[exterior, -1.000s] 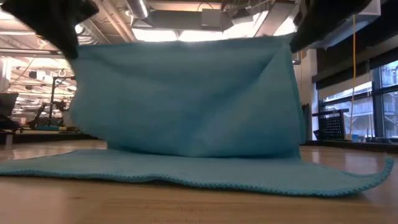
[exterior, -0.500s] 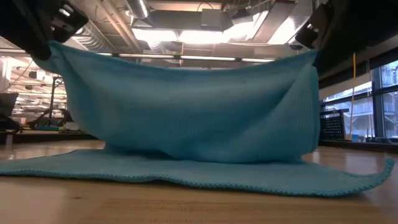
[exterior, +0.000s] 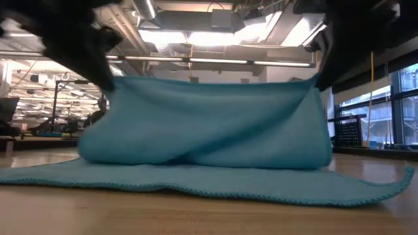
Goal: Roll microfiber towels into tight, uniform cylinder then place into a basket
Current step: Roll the blue microfiber cloth
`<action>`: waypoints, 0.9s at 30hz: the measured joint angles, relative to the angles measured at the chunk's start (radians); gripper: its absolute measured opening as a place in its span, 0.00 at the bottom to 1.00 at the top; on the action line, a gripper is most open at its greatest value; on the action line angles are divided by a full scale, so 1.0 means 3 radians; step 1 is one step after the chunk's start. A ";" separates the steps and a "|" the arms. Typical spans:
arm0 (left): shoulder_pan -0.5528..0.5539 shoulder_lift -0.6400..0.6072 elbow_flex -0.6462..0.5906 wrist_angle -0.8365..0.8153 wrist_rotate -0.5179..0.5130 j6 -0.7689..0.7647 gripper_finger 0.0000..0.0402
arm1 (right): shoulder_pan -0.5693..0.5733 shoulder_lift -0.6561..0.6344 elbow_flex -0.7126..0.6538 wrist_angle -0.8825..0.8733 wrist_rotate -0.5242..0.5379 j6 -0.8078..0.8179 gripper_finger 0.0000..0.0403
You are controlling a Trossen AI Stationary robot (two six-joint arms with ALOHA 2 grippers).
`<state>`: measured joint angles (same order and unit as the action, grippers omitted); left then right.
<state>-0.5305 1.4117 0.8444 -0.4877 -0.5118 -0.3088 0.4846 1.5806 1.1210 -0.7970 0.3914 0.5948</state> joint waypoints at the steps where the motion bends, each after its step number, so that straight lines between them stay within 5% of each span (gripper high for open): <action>1: 0.0091 -0.0017 0.0000 -0.0012 0.0025 0.0093 0.00 | -0.0060 -0.0047 0.0000 -0.0052 0.0000 -0.0048 0.03; 14: 0.0978 -0.0788 0.0001 -0.0570 0.0198 0.0717 0.00 | -0.0634 -0.0567 0.0006 -0.0104 0.0010 -0.0596 0.03; 27: 0.0272 -0.0897 -0.0041 -0.0620 0.0213 0.0290 0.00 | -0.0198 -0.0430 0.0005 0.0392 -0.0032 -0.0422 0.03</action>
<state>-0.4489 1.1426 0.8320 -0.6738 -0.4480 -0.2218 0.4252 1.4515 1.1225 -0.6793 0.3819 0.4683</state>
